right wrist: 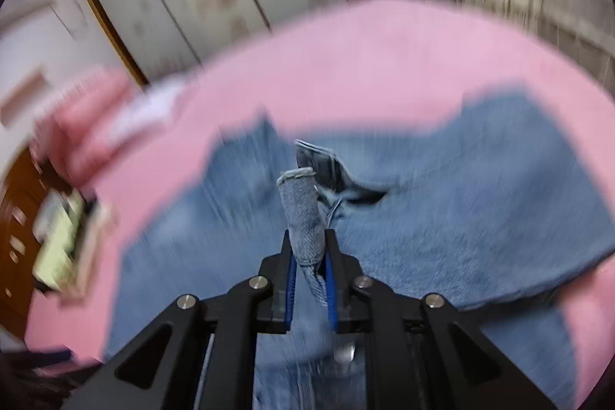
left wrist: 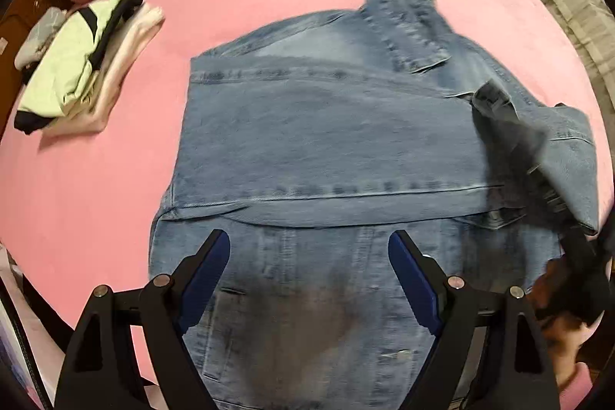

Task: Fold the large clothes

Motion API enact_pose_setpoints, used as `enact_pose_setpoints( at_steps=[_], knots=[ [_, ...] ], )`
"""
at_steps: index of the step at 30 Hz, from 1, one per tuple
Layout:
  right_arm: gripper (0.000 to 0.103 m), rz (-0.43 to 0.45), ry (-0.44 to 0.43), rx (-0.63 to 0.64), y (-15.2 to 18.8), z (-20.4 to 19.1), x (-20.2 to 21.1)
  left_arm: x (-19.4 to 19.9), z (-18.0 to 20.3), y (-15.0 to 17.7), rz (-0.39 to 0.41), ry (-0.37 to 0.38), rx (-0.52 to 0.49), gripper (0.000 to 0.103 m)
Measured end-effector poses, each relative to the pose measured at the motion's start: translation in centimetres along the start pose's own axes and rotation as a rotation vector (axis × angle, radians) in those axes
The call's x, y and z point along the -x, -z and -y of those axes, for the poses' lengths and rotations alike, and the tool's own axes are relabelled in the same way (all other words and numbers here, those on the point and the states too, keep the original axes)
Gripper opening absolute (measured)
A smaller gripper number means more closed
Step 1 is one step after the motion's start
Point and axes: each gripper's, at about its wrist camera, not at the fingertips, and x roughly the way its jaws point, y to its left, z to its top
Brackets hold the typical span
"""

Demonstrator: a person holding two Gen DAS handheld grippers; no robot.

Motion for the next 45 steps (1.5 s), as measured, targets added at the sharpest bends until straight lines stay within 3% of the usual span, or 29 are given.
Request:
enact_pose_setpoints(
  at_steps=[1,4,6,8,13,15,20,24,27,30,33,35,37,40,45],
  knots=[
    [0.017,-0.056,0.023,-0.004,0.7,0.0,-1.1,-0.3,-0.4,0.0,-0.012,0.014,0.000,0.083],
    [0.025,-0.082,0.012,0.011,1.6,0.0,-1.4,-1.7,-0.7,-0.2,-0.057,0.069,-0.011,0.083],
    [0.046,-0.086,-0.059,-0.009,2.0,0.4,-1.1,-2.4,-0.2,-0.3,-0.071,0.103,-0.023,0.083],
    [0.054,-0.078,-0.099,-0.006,2.4,0.7,0.0,-2.9,0.5,-0.5,-0.079,0.127,-0.029,0.083],
    [0.058,-0.056,-0.078,0.059,3.1,1.4,3.5,-4.2,3.7,-1.4,-0.106,0.280,-0.003,0.083],
    [0.063,-0.058,-0.068,0.053,3.2,2.1,4.2,-5.2,5.3,-1.8,-0.139,0.336,0.010,0.083],
    [0.063,-0.082,-0.039,0.042,4.5,4.8,5.6,-7.8,9.8,-2.4,-0.227,0.436,0.035,0.083],
    [0.063,-0.112,0.002,0.066,5.3,7.2,6.6,-10.1,12.8,-2.7,-0.265,0.415,0.112,0.083],
    [0.063,-0.141,0.031,0.072,5.5,9.2,6.9,-11.1,14.5,-2.9,-0.251,0.327,0.145,0.082],
    [0.063,-0.181,0.078,0.089,5.4,11.6,6.8,-11.4,16.6,-3.0,-0.219,0.205,0.118,0.072],
    [0.063,-0.198,0.100,0.088,4.8,13.7,6.6,-10.9,18.7,-2.8,-0.181,0.145,0.074,0.054],
    [0.063,-0.203,0.104,0.078,4.3,15.0,6.5,-10.4,20.6,-2.8,-0.158,0.150,0.018,0.025],
    [0.063,-0.208,0.108,0.068,3.9,16.0,6.3,-10.0,22.5,-2.7,-0.119,0.119,-0.049,0.016],
    [0.063,-0.204,0.094,0.051,2.7,17.3,5.5,-9.3,23.8,-2.9,-0.073,0.117,-0.049,0.013],
    [0.063,-0.189,0.086,0.060,1.1,18.1,4.1,-5.7,23.5,-4.6,0.048,0.202,0.022,0.011]
  ],
)
